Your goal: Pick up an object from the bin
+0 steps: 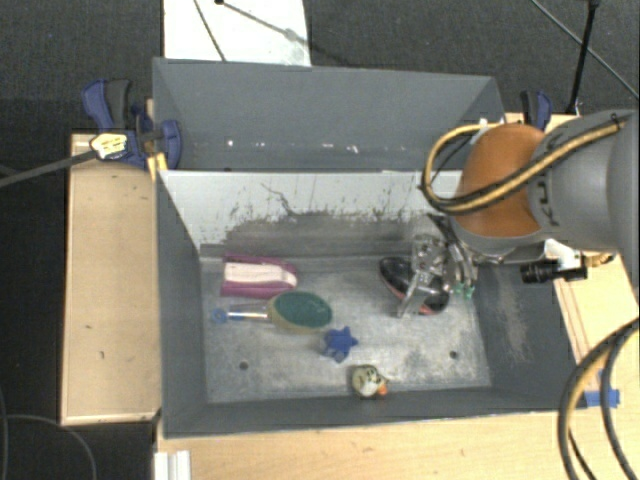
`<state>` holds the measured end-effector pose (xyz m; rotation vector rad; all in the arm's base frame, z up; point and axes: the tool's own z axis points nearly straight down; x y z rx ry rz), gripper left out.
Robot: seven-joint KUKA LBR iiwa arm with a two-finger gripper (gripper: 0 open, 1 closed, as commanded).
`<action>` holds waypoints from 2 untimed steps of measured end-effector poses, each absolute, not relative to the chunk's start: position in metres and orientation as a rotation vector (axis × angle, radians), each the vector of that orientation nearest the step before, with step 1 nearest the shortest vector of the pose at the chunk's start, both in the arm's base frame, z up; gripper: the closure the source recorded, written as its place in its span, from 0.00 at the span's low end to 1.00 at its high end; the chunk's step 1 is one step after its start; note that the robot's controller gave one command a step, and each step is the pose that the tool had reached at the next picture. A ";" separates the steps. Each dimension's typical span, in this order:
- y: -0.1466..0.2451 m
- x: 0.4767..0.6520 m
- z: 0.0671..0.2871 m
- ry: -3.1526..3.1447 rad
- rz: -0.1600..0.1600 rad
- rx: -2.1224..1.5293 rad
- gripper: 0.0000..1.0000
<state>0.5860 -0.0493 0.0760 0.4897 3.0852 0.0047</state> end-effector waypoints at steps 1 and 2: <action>-0.066 0.582 0.206 3.089 0.001 0.503 1.00; -0.066 0.581 0.201 3.098 0.000 0.501 0.00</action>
Offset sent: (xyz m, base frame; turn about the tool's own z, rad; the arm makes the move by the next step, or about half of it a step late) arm -0.0063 -0.0165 0.1245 0.0063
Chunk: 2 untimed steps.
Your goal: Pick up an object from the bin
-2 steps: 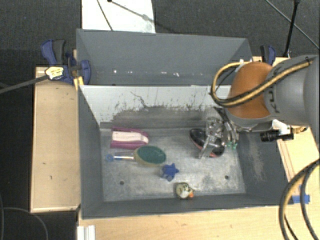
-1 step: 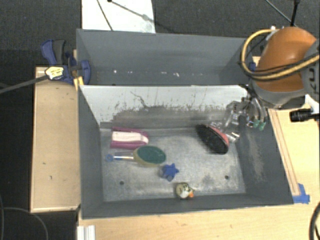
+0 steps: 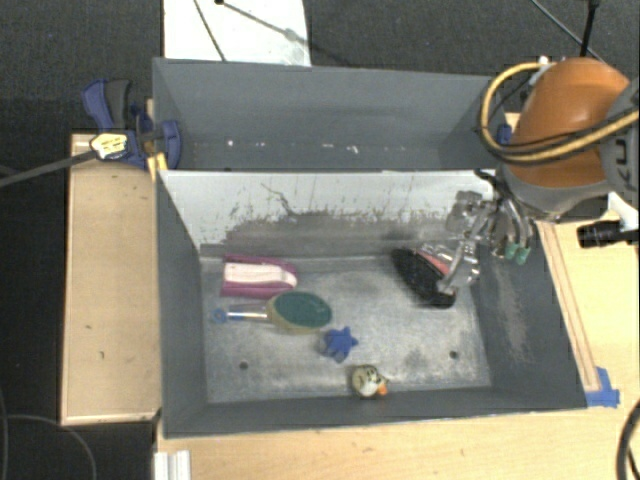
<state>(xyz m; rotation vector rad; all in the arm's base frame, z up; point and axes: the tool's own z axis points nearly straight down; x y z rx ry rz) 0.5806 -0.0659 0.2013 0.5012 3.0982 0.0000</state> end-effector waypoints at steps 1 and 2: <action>-0.103 0.575 0.081 3.049 0.003 0.735 0.00; -0.103 0.575 0.083 3.050 0.001 0.729 1.00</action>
Offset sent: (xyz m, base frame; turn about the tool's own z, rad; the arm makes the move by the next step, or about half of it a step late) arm -0.0070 -0.0368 -0.1196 0.1530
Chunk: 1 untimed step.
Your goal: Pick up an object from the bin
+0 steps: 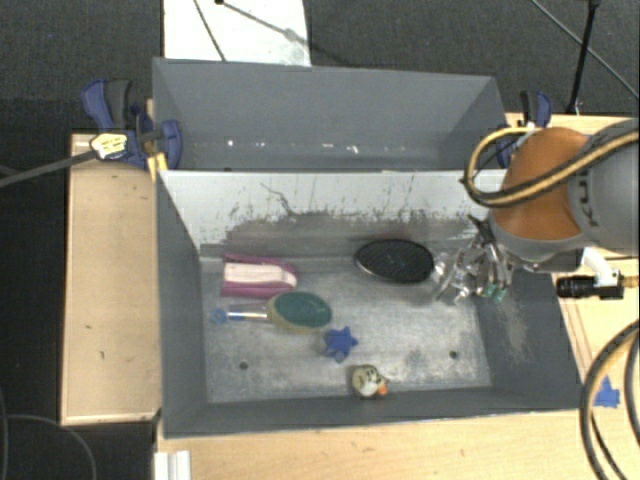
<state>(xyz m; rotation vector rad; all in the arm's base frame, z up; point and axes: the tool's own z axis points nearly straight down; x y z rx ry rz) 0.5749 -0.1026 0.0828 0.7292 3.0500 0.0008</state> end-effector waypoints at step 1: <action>-0.103 0.575 0.083 3.051 0.000 0.728 0.00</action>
Offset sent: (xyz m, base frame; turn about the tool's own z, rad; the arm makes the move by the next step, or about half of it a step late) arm 0.0000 0.0000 0.0000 0.0000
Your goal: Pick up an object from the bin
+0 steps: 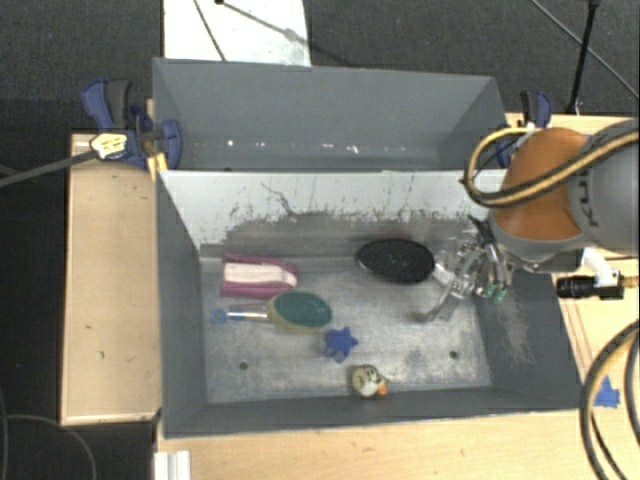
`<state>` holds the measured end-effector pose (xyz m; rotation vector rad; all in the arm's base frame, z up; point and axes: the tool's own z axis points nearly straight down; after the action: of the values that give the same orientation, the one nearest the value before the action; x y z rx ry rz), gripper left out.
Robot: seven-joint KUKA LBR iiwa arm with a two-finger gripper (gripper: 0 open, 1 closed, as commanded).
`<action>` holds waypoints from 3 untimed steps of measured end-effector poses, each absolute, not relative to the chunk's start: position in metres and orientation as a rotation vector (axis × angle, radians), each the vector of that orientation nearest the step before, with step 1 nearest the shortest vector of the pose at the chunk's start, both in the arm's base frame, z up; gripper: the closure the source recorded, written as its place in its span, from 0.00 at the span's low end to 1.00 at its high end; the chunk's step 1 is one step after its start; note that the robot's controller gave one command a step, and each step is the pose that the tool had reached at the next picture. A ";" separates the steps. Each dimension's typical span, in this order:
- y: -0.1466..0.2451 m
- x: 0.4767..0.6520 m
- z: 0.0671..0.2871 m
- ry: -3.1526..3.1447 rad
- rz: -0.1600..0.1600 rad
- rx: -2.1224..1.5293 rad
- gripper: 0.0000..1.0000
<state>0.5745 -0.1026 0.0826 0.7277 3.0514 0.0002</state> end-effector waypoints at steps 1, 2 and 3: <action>-0.025 0.576 0.071 3.058 0.006 0.711 0.00; 0.013 0.589 0.071 3.068 0.004 0.651 0.00; 0.010 0.588 0.070 3.070 0.000 0.655 1.00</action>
Offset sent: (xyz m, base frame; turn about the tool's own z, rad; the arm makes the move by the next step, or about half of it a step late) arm 0.0000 0.0731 -0.0126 -0.0044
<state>0.5880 0.0099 0.0699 0.6551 3.0702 0.0002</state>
